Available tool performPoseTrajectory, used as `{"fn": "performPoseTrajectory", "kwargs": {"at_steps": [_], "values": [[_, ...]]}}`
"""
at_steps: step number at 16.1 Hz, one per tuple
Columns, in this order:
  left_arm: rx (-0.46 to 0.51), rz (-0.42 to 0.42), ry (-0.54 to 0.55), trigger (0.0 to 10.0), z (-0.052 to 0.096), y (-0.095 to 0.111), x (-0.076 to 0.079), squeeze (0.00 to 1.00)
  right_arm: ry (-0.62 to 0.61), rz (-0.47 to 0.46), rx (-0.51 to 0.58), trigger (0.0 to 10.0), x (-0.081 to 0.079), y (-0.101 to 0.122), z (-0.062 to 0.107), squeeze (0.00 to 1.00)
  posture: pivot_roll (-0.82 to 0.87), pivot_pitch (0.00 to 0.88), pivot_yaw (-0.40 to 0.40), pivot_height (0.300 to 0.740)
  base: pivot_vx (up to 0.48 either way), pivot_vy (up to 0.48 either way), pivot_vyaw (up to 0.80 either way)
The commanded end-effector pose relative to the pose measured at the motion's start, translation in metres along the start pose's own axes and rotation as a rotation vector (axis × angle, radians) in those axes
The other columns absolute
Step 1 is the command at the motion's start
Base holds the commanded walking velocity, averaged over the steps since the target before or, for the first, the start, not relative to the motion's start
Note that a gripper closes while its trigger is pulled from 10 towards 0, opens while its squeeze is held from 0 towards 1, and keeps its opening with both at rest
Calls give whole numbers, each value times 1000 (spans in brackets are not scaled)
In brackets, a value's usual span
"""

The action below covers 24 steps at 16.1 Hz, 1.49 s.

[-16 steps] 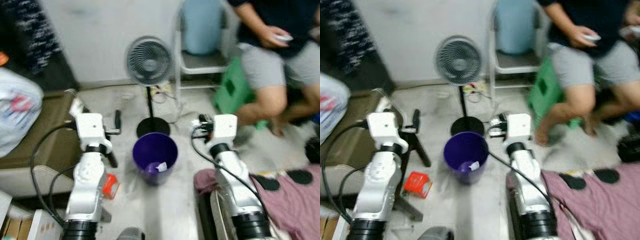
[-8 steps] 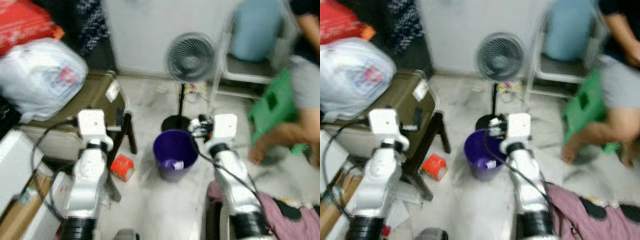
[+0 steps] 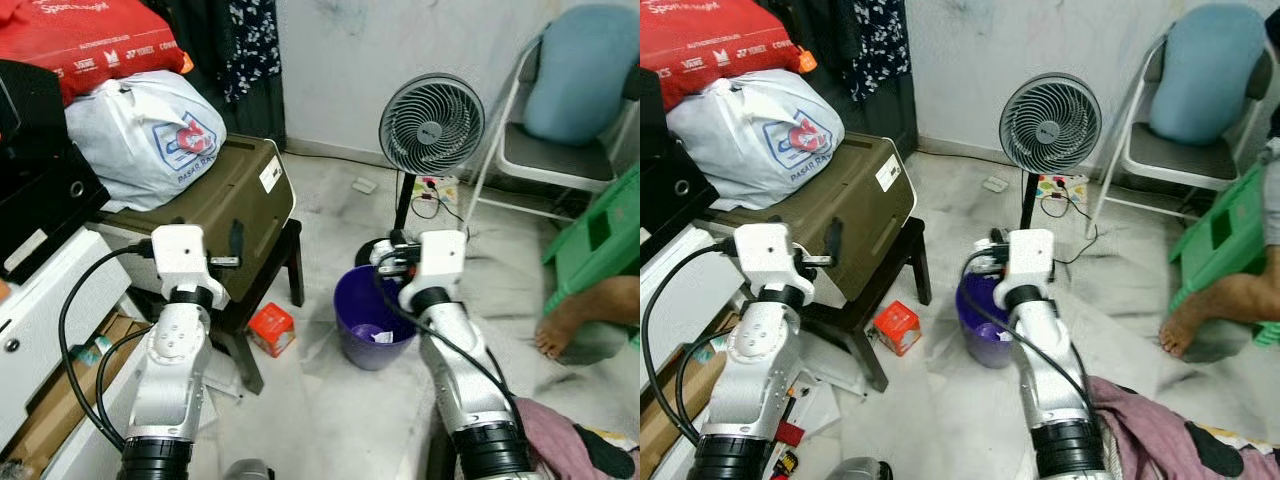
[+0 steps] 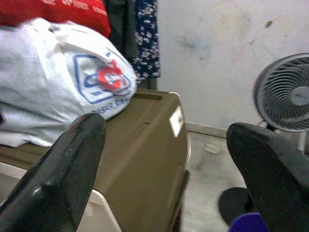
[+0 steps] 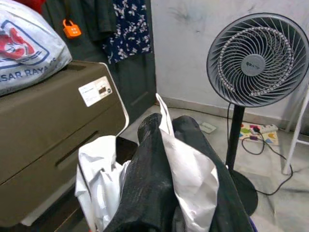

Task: Clean up the room

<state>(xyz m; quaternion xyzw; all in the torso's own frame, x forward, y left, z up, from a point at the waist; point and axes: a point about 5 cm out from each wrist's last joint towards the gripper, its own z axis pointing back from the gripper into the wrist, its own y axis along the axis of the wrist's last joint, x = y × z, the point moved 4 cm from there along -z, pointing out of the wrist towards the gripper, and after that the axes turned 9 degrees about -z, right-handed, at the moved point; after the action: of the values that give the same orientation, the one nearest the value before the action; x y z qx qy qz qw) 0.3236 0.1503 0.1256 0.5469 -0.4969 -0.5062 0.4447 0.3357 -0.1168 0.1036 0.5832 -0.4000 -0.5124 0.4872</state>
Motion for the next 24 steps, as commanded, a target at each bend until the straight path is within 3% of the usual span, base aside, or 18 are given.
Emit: {"fn": "performPoseTrajectory", "kwargs": {"at_steps": [1, 3, 7, 20, 24], "values": [[25, 48, -65, 10000, 1, 7, 7, 0, -25, 2, 21, 10000, 5, 6, -2, 0, 47, 0, 9, 740, 0, 0, 0], [42, 58, -170, 10000, 5, 8, 19, 0, -39, -4, 37, 10000, 6, 11, 0, 0, 47, 0, 9, 740, 0, 0, 0], [41, 83, -252, 10000, 8, 7, 27, 0, -60, -24, 50, 10000, 6, 17, 3, 0, 34, 0, 18, 740, 0, 0, 0], [71, 88, -261, 10000, 6, 14, 31, 0, -72, -31, 17, 10000, 7, 11, 5, 0, 30, 0, 15, 740, 0, 0, -97], [74, 94, -260, 10000, 7, 14, 31, 0, -63, -28, 17, 10000, 6, 10, 5, 0, 32, 0, 13, 740, 329, 0, 0]]}}
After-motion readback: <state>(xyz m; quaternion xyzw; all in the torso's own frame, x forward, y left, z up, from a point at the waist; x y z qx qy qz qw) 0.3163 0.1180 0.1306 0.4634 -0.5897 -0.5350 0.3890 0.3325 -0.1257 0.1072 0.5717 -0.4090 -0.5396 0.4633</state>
